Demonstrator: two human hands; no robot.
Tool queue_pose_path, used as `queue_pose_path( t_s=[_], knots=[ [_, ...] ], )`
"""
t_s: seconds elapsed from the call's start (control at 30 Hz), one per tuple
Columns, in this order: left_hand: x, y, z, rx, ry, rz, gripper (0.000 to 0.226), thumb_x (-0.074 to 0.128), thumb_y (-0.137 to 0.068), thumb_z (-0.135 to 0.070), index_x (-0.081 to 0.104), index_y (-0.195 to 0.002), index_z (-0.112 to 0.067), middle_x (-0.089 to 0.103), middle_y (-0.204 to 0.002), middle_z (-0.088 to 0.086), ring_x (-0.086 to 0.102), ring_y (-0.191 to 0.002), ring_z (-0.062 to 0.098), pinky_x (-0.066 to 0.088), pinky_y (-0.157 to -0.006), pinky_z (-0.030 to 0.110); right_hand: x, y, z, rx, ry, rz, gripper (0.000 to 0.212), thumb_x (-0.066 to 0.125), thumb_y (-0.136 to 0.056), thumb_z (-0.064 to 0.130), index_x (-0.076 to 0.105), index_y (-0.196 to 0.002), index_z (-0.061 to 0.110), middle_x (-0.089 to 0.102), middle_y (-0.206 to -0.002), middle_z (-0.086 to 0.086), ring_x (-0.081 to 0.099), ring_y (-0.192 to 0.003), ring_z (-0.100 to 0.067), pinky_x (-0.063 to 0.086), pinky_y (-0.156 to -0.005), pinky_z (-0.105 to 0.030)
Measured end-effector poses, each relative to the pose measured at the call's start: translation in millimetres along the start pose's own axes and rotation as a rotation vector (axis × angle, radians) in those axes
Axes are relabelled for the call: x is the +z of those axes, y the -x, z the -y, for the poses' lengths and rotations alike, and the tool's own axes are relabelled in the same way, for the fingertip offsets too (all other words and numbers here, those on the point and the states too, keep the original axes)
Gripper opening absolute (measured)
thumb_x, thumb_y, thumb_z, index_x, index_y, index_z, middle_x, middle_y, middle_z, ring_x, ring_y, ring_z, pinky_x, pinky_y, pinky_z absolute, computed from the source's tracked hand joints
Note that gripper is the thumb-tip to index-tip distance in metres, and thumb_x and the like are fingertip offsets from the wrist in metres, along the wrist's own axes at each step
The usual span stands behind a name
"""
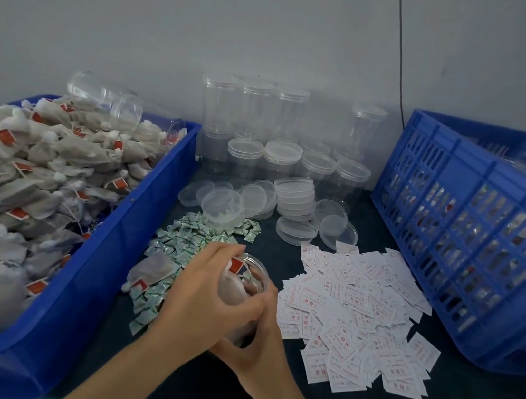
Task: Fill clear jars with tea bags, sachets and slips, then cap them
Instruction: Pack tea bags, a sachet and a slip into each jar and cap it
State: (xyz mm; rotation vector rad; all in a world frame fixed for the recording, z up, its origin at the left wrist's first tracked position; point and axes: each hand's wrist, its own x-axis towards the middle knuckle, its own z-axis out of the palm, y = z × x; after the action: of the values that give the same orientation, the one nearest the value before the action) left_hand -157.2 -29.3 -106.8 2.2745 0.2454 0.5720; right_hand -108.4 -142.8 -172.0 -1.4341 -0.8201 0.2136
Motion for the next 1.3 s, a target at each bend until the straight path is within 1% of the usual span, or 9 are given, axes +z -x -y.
queue_pose_path(
  t_s=[0.13,0.3,0.4,0.5,0.63,0.7,0.87,1.07,1.3],
  knots=[
    [-2.9,0.9,3.6,0.01,-0.081,0.099,0.09,0.057,-0.076,-0.071,0.03,-0.15,-0.028,0.022,-0.152,-0.025,0.017,-0.138,-0.008,0.017,-0.112,0.016,-0.7,1.4,0.5,0.024,0.028,0.0,0.095,0.087,-0.075,0.018,0.031,-0.135,0.065,0.055,-0.131,0.026,0.057,-0.125,-0.004,0.048,-0.097,-0.015],
    [-18.7,-1.0,14.5,0.011,-0.199,0.296,0.112,0.028,-0.058,-0.096,0.007,-0.152,-0.039,-0.018,-0.145,-0.041,-0.007,-0.141,-0.01,0.011,-0.115,0.025,-1.5,1.5,4.2,0.144,0.047,0.038,0.098,0.086,-0.076,0.017,0.023,-0.148,0.041,0.051,-0.135,0.019,0.056,-0.121,0.003,0.048,-0.092,-0.011],
    [-22.4,7.0,23.4,0.096,-0.207,0.261,0.118,0.027,-0.055,-0.1,0.009,-0.153,-0.037,-0.024,-0.147,-0.041,-0.014,-0.137,-0.017,0.007,-0.113,0.017,-12.4,2.3,11.7,0.247,0.149,0.244,0.112,0.085,-0.079,0.02,0.002,-0.147,0.054,0.048,-0.137,0.026,0.052,-0.125,0.006,0.043,-0.096,-0.007],
    [-24.4,11.9,30.4,0.165,-0.163,0.217,0.11,0.036,-0.061,-0.094,0.018,-0.151,-0.035,-0.018,-0.15,-0.039,-0.011,-0.131,-0.026,0.008,-0.11,0.01,-39.2,-2.4,21.8,0.335,0.343,0.472,0.108,0.064,-0.087,0.008,-0.005,-0.143,0.069,0.048,-0.131,0.039,0.049,-0.122,0.014,0.041,-0.092,-0.002],
    [-23.2,16.1,30.5,0.244,-0.037,0.156,0.066,0.055,-0.073,-0.076,0.054,-0.127,-0.04,0.008,-0.158,-0.024,0.015,-0.131,-0.026,0.021,-0.095,-0.009,-66.0,-37.1,28.6,0.275,0.507,0.311,0.07,0.043,-0.087,-0.015,0.058,-0.133,0.036,0.059,-0.135,0.017,0.051,-0.125,0.006,0.043,-0.102,-0.015],
    [-21.9,15.8,29.7,0.237,-0.011,0.141,0.042,0.057,-0.069,-0.077,0.064,-0.1,-0.048,0.014,-0.156,-0.026,0.019,-0.131,-0.024,0.026,-0.097,-0.003,-66.2,-61.6,22.8,0.231,0.603,0.185,0.049,0.045,-0.093,-0.012,0.068,-0.121,0.021,0.066,-0.124,0.008,0.058,-0.114,0.002,0.044,-0.099,-0.014],
    [-15.5,13.3,26.8,0.181,0.079,0.052,0.052,0.066,-0.063,-0.074,0.077,-0.08,-0.025,0.032,-0.148,-0.025,0.033,-0.131,-0.011,0.044,-0.098,0.016,-42.4,-110.7,-10.1,0.206,0.745,0.17,0.037,0.055,-0.099,0.005,0.062,-0.134,0.012,0.062,-0.133,-0.003,0.057,-0.121,-0.016,0.044,-0.105,-0.027],
    [-8.4,13.8,22.0,0.237,0.127,-0.066,0.034,0.075,-0.067,-0.05,0.069,-0.08,-0.019,0.047,-0.134,-0.017,0.047,-0.119,-0.008,0.04,-0.085,0.0,-22.5,-119.5,-38.4,0.165,1.052,0.228,0.024,0.06,-0.096,0.019,0.066,-0.12,0.016,0.059,-0.118,-0.004,0.052,-0.114,-0.023,0.044,-0.094,-0.035],
    [0.9,15.7,17.2,0.212,0.243,-0.142,0.063,0.079,-0.065,-0.042,0.049,-0.119,-0.03,0.056,-0.112,-0.014,0.06,-0.097,0.0,0.044,-0.077,0.004,-41.2,-100.7,28.2,0.116,0.6,-0.092,0.012,0.067,-0.094,0.019,0.069,-0.106,0.019,0.069,-0.098,0.006,0.064,-0.092,-0.008,0.053,-0.086,-0.024]
  ],
)
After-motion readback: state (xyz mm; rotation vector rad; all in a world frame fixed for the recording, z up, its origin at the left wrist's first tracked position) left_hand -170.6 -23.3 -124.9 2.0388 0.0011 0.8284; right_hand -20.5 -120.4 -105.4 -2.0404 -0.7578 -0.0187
